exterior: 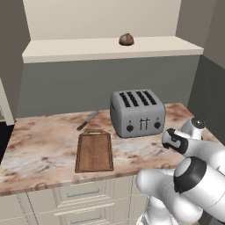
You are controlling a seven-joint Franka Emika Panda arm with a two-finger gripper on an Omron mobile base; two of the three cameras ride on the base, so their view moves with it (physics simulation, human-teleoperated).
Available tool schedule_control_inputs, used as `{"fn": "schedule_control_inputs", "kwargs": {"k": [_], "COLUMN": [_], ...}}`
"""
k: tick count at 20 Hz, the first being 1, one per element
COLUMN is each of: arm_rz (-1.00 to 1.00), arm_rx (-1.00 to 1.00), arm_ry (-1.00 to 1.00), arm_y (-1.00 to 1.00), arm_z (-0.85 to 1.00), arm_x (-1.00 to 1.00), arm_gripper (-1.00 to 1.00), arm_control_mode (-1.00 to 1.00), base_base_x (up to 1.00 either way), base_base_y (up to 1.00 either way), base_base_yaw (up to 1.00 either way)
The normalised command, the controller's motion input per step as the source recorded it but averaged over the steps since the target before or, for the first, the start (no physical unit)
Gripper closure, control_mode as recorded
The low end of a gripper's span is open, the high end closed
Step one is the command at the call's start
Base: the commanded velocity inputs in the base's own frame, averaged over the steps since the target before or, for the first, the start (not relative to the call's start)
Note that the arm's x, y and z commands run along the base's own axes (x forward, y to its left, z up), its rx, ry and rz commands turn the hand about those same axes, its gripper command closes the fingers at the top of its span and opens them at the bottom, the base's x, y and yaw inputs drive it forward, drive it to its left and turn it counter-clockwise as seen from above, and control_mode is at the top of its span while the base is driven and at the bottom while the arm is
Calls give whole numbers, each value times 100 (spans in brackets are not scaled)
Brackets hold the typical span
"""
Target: Pick the bread, place it on the cutting board, pick the jam, place it on the counter, and close the cabinet.
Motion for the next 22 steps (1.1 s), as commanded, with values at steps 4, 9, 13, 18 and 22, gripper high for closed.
{"fn": "schedule_control_inputs", "kwargs": {"k": [4, 9, 13, 18, 22], "arm_rz": [0, 0, 1, 1, 0], "arm_rx": [0, 0, 0, 0, 0], "arm_ry": [0, 0, 0, -3, -16], "arm_y": [0, 0, 0, -1, 0], "arm_z": [0, 0, 0, 25, 49], "arm_x": [0, 0, 0, 0, -2], "arm_gripper": [-100, -100, -100, -100, -100], "arm_control_mode": [-100, -100, -100, -100, -100], "base_base_x": [0, 0, 0, 0, 0], "base_base_y": [0, 0, 0, 0, 0], "base_base_yaw": [0, 0, 0, 0, 0]}}
